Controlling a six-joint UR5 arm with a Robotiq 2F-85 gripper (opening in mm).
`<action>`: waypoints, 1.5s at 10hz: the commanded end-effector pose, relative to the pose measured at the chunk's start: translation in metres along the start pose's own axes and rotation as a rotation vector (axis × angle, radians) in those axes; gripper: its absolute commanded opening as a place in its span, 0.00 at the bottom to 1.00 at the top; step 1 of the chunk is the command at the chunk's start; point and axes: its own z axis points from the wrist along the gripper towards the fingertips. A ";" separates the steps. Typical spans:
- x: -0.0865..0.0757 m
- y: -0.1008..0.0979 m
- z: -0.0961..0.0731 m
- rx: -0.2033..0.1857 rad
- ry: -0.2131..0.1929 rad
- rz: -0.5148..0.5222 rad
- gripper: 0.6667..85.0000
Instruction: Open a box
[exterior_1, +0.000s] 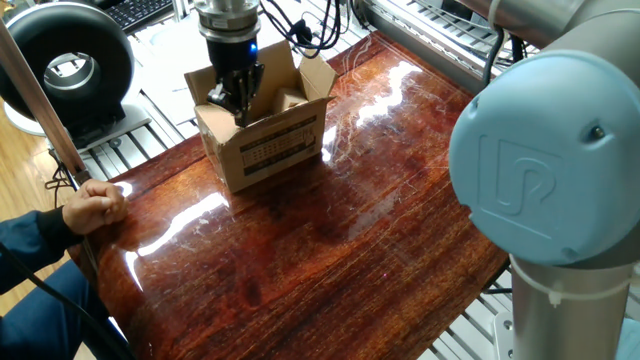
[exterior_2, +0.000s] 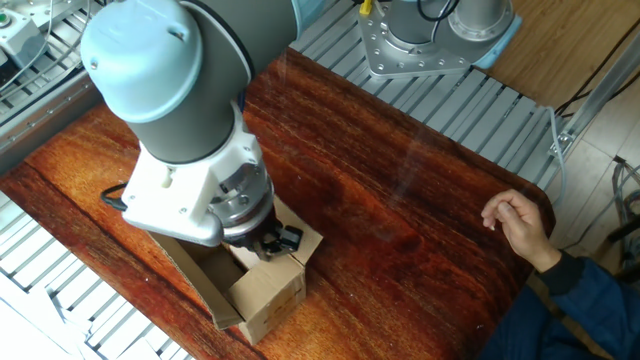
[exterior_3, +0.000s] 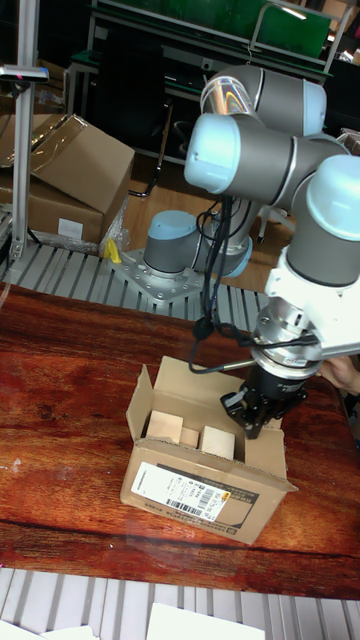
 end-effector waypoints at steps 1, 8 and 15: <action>-0.001 0.011 0.004 -0.084 -0.036 0.033 0.00; 0.012 0.020 0.010 -0.139 -0.023 0.066 0.00; 0.025 0.000 -0.009 -0.080 0.030 -0.021 0.00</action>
